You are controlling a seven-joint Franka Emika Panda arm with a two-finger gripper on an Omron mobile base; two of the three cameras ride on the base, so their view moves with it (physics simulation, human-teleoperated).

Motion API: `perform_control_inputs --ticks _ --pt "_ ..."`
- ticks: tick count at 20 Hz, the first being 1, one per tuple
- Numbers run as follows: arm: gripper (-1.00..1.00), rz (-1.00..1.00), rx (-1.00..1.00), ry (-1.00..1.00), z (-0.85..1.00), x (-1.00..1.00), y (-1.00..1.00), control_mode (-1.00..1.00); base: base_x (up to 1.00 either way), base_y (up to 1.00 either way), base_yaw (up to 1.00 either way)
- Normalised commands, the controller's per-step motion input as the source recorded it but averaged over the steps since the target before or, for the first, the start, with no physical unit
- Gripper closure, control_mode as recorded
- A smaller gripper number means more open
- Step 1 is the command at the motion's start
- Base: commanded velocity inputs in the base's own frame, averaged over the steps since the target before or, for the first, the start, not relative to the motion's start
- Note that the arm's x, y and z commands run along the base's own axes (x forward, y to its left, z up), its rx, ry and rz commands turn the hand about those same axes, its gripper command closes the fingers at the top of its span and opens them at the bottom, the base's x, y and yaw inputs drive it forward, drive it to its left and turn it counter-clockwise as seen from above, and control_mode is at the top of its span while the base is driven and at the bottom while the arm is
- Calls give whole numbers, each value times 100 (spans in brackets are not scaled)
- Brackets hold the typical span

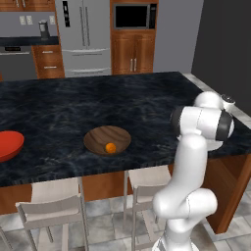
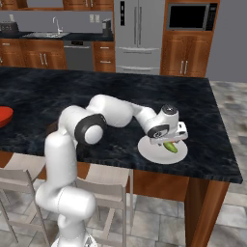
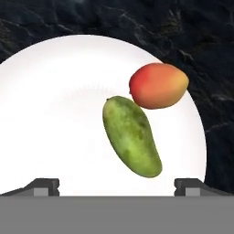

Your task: Take the fruits from the plate on the dining counter and place two fruits in each bowl.

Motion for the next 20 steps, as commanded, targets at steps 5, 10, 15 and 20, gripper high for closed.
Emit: perform_control_inputs --ticks 5,10,15,20 --pt "-100 1 0 7 -27 23 0 -100 0 0 0" --pt "-100 2 0 4 -34 26 -1 -100 0 0 0" --pt "-100 2 0 2 -25 29 -6 -100 0 0 0" --pt "-100 3 0 1 -20 21 -16 -100 0 0 0"
